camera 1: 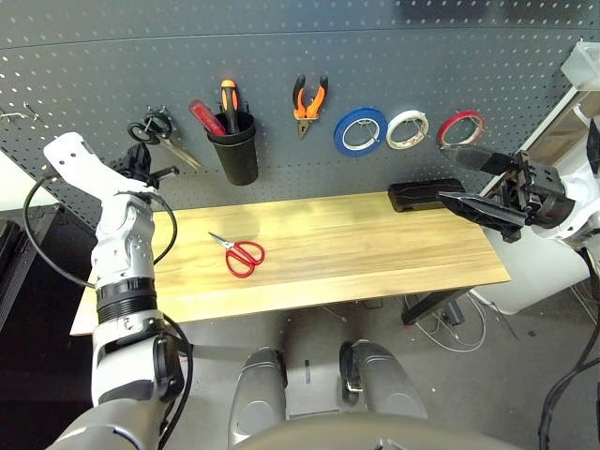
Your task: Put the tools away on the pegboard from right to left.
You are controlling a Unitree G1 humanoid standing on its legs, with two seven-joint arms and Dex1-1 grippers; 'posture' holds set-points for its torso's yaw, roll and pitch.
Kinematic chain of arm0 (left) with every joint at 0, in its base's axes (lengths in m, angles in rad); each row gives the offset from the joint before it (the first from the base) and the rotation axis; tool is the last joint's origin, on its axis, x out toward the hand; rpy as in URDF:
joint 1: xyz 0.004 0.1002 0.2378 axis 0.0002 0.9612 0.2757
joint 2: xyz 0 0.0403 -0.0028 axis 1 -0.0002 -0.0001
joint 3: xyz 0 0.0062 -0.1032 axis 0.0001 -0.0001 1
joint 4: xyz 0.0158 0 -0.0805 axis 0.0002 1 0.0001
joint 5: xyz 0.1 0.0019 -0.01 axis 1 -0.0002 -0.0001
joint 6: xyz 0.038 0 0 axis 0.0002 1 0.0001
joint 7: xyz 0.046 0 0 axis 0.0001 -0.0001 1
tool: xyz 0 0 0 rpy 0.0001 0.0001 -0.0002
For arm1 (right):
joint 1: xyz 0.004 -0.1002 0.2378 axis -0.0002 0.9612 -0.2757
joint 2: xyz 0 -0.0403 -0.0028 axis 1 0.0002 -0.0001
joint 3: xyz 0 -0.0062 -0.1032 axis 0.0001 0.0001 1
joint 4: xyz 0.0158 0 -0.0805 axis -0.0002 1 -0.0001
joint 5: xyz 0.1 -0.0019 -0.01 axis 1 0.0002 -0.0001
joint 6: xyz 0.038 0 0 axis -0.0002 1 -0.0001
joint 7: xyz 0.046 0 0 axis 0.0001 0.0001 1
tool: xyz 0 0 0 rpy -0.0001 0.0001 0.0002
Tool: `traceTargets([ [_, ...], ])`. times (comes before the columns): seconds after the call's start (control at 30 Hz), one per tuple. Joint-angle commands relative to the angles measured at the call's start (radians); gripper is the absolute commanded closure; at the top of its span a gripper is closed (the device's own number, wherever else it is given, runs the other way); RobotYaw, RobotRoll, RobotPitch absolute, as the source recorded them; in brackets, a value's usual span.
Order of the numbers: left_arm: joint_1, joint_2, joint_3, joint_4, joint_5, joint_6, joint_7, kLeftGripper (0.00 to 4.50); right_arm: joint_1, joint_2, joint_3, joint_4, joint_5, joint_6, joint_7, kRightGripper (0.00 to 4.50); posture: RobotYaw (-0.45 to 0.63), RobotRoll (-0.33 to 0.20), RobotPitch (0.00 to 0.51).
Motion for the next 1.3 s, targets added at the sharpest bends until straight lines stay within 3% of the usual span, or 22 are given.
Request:
traceTargets([
  [0.03,0.081,0.054,-0.063,-0.092,0.008,0.08,-0.114,2.04,0.003,0.0,0.01,0.008,-0.01,-0.01,0.011,0.0,-0.07,0.0,0.063],
  [0.2,0.202,0.162,-0.179,-0.19,0.031,0.142,-0.306,0.08,-0.002,-0.003,0.019,0.017,-0.017,-0.011,0.02,0.0,-0.06,0.0,0.069],
  [0.33,0.248,0.221,-0.287,-0.233,0.08,0.121,-0.434,0.03,-0.002,0.0,0.027,0.017,-0.02,-0.012,0.022,0.0,-0.06,0.0,0.079],
  [0.47,0.247,0.234,-0.38,-0.221,0.136,0.099,-0.503,0.03,0.007,0.003,0.03,0.004,-0.02,-0.008,0.019,0.0,-0.07,0.0,0.089],
  [0.87,0.157,0.253,-0.609,0.013,0.35,-0.14,-0.703,0.03,0.088,-0.009,-0.001,-0.086,0.009,0.024,-0.022,0.0,-0.13,0.0,0.126],
  [1.3,-0.024,0.139,-0.727,0.46,0.536,-0.36,-0.695,0.03,0.119,-0.019,-0.014,-0.147,0.038,0.05,-0.083,0.0,-0.18,0.0,0.17],
])
